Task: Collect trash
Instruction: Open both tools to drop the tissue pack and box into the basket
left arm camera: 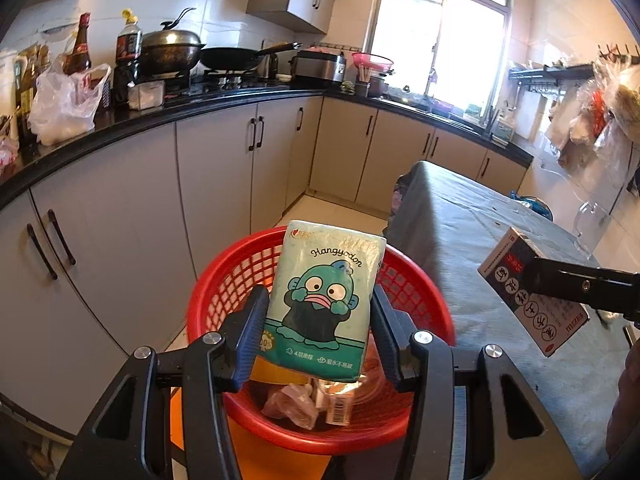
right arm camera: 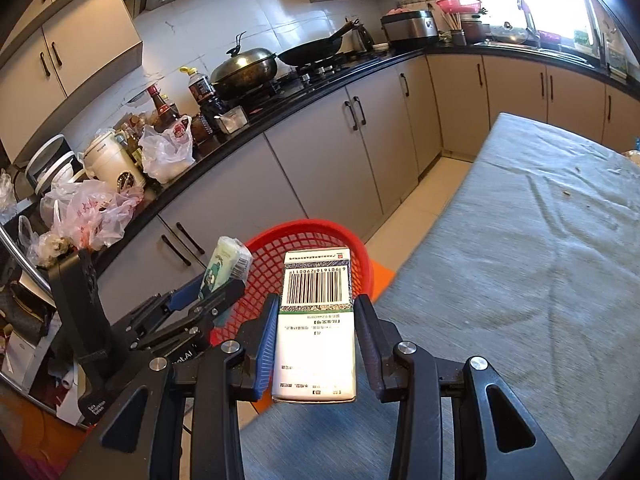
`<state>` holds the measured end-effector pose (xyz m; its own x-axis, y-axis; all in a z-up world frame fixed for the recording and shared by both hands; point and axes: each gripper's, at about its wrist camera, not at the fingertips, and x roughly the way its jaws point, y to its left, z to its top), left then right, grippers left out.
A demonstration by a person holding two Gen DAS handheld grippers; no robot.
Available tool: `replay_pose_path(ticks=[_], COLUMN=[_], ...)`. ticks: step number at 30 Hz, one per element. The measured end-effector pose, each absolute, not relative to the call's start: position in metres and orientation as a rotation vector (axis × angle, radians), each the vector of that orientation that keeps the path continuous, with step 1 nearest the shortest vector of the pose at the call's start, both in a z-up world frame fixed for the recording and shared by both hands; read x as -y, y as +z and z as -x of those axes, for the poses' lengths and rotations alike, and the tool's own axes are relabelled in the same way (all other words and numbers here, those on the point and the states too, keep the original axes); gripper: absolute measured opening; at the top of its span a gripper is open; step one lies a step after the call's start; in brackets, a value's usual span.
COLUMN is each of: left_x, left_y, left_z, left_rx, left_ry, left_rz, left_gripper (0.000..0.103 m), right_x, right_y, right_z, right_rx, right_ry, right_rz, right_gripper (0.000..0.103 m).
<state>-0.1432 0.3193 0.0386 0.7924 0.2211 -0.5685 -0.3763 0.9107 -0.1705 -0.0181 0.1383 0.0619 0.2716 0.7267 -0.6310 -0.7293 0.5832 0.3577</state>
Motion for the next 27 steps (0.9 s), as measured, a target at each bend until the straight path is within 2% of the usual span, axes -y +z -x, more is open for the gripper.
replay_pose_path(ticks=[22,27], left_x=[-0.341,-0.344], left_y=[0.015,0.011], left_z=[0.13,0.127], left_rx=[-0.638,-0.649], left_ry=[0.334,0.338], left_rz=[0.308,0.319], left_gripper=[0.049,0.051], right_x=[-0.208,-0.215], right_y=[0.023,0.018], right_z=[-0.014,-0.019], right_rx=[-0.957,-0.969], right_ry=[0.964,0.957], right_rz=[0.025,0.037], right_gripper=[0.041,0.041])
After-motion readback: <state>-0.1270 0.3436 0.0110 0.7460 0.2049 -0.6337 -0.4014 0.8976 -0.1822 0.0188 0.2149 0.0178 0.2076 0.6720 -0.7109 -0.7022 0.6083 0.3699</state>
